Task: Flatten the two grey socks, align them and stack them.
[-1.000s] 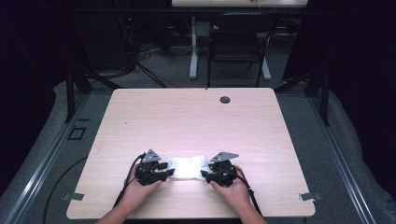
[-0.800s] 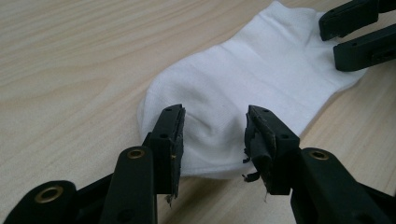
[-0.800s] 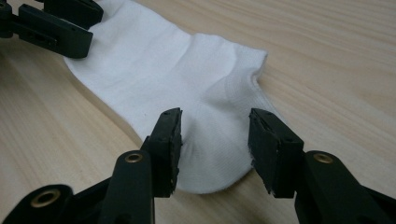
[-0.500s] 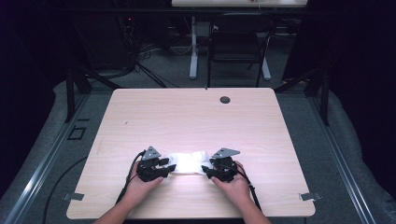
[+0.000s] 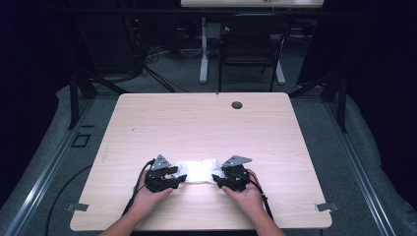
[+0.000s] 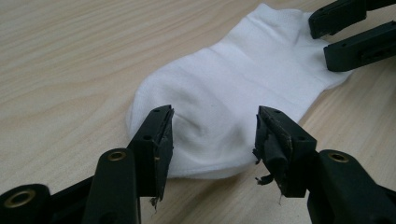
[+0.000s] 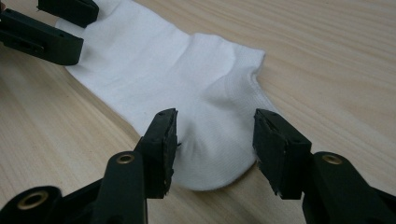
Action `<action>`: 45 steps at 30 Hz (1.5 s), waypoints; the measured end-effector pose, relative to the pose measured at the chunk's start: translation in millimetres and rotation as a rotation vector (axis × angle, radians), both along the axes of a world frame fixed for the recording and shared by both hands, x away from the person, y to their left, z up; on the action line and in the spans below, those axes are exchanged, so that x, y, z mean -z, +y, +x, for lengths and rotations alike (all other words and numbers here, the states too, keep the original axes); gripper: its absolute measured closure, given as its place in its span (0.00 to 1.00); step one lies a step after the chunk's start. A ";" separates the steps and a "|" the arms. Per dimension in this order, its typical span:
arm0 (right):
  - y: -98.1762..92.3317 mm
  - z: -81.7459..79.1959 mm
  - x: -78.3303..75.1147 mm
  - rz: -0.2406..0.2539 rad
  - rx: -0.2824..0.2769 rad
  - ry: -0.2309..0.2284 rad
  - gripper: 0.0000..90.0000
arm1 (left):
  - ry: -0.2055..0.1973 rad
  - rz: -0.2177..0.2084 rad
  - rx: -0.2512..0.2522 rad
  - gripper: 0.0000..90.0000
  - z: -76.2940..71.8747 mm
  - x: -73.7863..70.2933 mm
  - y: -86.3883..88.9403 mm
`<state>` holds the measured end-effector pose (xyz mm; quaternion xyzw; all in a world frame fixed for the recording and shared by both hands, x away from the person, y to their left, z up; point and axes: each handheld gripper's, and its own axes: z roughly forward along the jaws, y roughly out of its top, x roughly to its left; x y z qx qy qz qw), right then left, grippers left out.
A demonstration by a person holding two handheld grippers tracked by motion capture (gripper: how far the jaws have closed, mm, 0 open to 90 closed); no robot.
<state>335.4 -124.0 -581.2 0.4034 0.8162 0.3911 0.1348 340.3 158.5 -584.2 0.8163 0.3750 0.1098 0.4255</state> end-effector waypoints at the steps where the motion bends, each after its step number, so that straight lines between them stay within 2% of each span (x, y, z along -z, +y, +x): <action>1: 0.6 -0.4 -0.6 -0.003 0.001 -0.002 0.55 | 0.000 -0.002 -0.002 0.51 0.0 -0.3 0.1; 4: 1.9 -1.1 -4.1 -0.035 -0.013 -0.013 0.53 | 0.004 -0.009 -0.003 0.49 0.2 -2.0 1.7; 9: 2.1 -4.3 -9.7 -0.049 -0.024 -0.046 0.51 | -0.019 -0.015 -0.016 0.48 -0.3 -5.9 4.4; 12: 1.8 -6.4 -12.6 -0.053 -0.023 -0.066 0.50 | -0.030 0.013 -0.009 0.47 -0.8 -10.5 5.5; 15: 0.3 -9.2 -16.5 -0.061 -0.024 -0.077 0.51 | -0.053 0.022 -0.010 0.47 -2.6 -14.9 7.6; 18: -3.2 -12.1 -20.3 -0.048 -0.015 -0.091 0.52 | -0.064 0.027 -0.016 0.47 -3.6 -18.2 11.2; 24: -13.4 -18.5 -25.8 -0.027 -0.015 -0.073 0.51 | -0.078 0.033 -0.050 0.48 -5.4 -25.6 25.2; 27: -18.4 -21.4 -28.7 -0.005 -0.001 -0.061 0.51 | -0.055 0.014 -0.064 0.48 -5.6 -28.2 33.8; 29: -21.4 -23.9 -31.5 0.012 0.000 -0.065 0.51 | -0.060 0.018 -0.075 0.48 -6.1 -29.2 38.6; 33: -23.5 -27.9 -35.7 0.007 -0.013 -0.069 0.52 | -0.038 0.009 -0.100 0.48 -6.6 -30.9 46.4; 37: -23.8 -32.0 -40.1 0.000 -0.026 -0.075 0.55 | -0.027 -0.009 -0.101 0.48 -8.8 -32.9 52.6; 41: -24.6 -33.6 -44.8 -0.019 -0.035 -0.067 0.58 | -0.005 0.007 -0.096 0.45 -10.2 -32.3 55.3; 43: -26.5 -33.9 -45.2 -0.019 -0.028 -0.054 0.58 | -0.001 0.019 -0.096 0.45 -12.8 -33.5 57.6; 45: -29.0 -35.5 -44.7 -0.027 -0.008 -0.062 0.58 | -0.002 0.026 -0.094 0.45 -14.5 -34.1 59.3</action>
